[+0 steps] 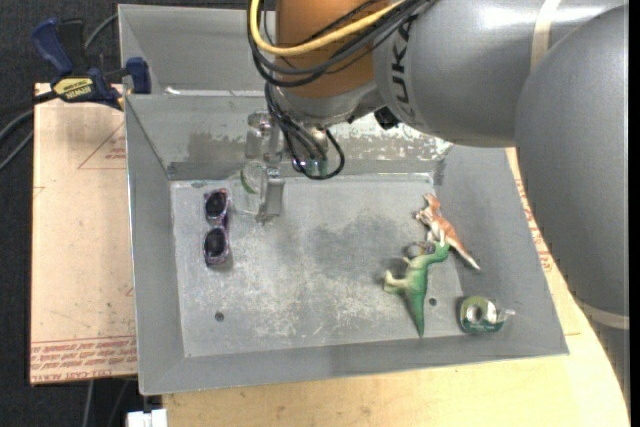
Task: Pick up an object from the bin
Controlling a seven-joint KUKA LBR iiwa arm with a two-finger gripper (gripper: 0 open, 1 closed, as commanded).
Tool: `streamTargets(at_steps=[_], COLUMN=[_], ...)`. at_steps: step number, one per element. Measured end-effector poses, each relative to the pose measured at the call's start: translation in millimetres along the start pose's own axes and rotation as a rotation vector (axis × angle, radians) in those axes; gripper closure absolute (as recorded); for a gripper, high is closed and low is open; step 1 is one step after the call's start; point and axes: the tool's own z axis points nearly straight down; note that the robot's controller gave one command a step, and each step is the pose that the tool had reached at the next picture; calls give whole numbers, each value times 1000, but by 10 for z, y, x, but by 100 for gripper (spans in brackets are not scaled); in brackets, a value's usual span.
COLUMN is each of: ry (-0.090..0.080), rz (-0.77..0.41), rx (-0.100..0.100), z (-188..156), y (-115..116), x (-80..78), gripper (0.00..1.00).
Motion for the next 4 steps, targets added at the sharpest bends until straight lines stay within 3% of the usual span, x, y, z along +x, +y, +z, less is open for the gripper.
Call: streamTargets(at_steps=[1, 2, 3, 4], ry=[-7, -8, -10, -10], rz=[4, -397, -443, -834], rx=[-1, -1, -2, -1], z=[-53, 880, 590, 807], y=[-14, 250, 249, 418], x=[-15, 113, 6, 155], gripper=[0, 0, 0, 0])
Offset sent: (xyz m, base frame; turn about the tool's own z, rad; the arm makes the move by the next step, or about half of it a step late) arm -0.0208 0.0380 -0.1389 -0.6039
